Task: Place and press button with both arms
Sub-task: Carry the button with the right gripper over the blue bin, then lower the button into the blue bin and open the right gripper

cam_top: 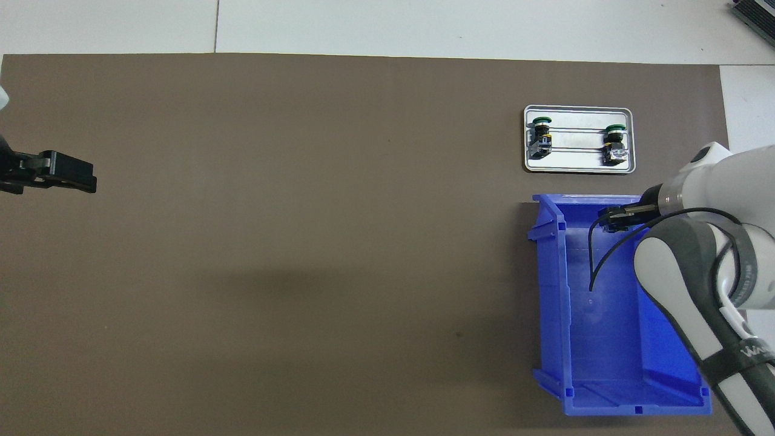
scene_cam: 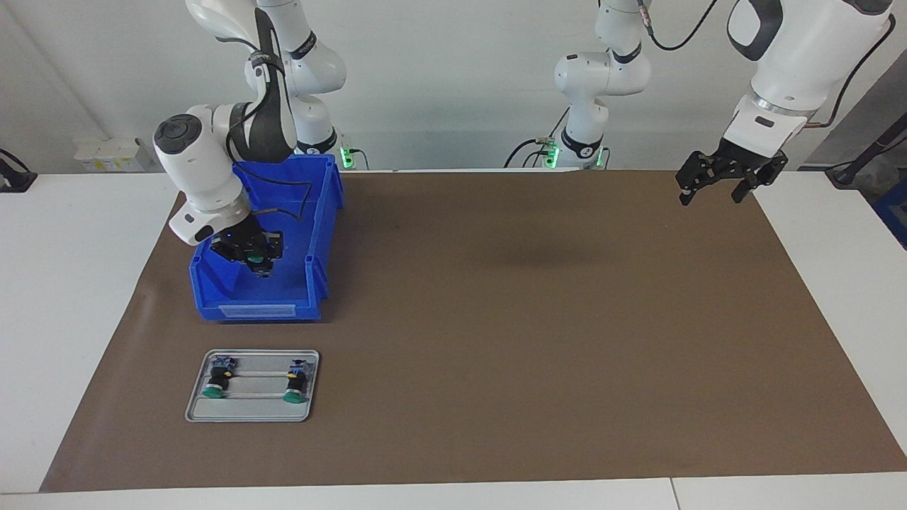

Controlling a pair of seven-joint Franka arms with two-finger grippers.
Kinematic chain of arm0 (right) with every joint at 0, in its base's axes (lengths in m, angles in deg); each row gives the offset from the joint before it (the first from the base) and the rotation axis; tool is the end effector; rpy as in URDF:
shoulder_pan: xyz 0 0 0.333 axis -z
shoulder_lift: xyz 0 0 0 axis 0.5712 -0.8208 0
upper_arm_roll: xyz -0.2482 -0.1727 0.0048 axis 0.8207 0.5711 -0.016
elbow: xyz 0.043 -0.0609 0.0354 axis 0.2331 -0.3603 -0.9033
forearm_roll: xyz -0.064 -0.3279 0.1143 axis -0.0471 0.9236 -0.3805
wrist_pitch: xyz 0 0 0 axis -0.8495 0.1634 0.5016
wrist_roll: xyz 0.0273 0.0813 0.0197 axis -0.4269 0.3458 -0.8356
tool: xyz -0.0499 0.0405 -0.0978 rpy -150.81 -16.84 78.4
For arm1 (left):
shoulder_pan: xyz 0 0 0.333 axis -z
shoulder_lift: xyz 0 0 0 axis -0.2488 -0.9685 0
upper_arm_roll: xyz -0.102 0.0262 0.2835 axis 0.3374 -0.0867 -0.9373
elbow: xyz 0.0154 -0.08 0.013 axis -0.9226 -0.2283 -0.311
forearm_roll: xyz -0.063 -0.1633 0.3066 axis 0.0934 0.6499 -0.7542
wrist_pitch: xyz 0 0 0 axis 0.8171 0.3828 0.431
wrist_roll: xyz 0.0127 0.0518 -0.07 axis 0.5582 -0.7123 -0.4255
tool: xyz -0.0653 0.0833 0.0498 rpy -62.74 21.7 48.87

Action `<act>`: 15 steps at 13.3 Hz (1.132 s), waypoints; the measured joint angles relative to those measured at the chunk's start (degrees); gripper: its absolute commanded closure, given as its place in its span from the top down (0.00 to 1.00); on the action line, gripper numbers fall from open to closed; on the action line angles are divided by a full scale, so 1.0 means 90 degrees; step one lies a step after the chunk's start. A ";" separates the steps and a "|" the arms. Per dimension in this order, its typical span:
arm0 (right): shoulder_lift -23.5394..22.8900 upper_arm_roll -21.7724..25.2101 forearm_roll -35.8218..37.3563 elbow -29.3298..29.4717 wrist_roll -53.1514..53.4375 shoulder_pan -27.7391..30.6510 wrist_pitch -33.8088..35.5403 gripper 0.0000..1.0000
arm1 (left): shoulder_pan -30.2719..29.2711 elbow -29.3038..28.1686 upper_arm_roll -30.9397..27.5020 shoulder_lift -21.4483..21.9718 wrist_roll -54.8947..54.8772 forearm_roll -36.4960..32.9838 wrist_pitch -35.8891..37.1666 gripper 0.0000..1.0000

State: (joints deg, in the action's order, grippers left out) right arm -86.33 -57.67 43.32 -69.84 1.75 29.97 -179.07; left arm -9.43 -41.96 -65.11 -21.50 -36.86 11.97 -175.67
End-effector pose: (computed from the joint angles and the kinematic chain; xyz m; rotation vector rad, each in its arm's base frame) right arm 0.4839 -0.0169 0.3832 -3.1175 -0.0825 -0.0769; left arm 0.5206 -0.0266 0.6002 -3.1267 0.0684 -0.0216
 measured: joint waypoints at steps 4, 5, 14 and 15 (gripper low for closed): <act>0.0040 0.0004 -0.0054 -0.0591 -0.0011 0.0085 -0.0644 0.00 | 0.0000 0.0000 0.0000 0.0000 0.0000 0.0000 0.0000 1.00; 0.0036 0.0004 -0.0178 -0.0623 -0.0063 0.0120 -0.0687 0.00 | 0.0000 0.0000 0.0000 0.0000 0.0000 0.0000 0.0000 1.00; -0.0413 -0.0020 -0.0835 -0.0745 -0.0378 0.0243 -0.1183 1.00 | 0.0000 0.0000 0.0000 0.0000 0.0000 0.0000 0.0000 1.00; -0.0413 -0.0020 -0.0838 -0.0739 -0.0378 0.0243 -0.1183 1.00 | 0.0000 0.0000 0.0000 0.0000 0.0000 0.0000 0.0000 1.00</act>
State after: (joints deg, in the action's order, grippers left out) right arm -90.04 -57.85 35.77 -76.49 -1.66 32.16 -189.72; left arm -9.43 -41.96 -65.11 -21.50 -36.86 11.97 -175.67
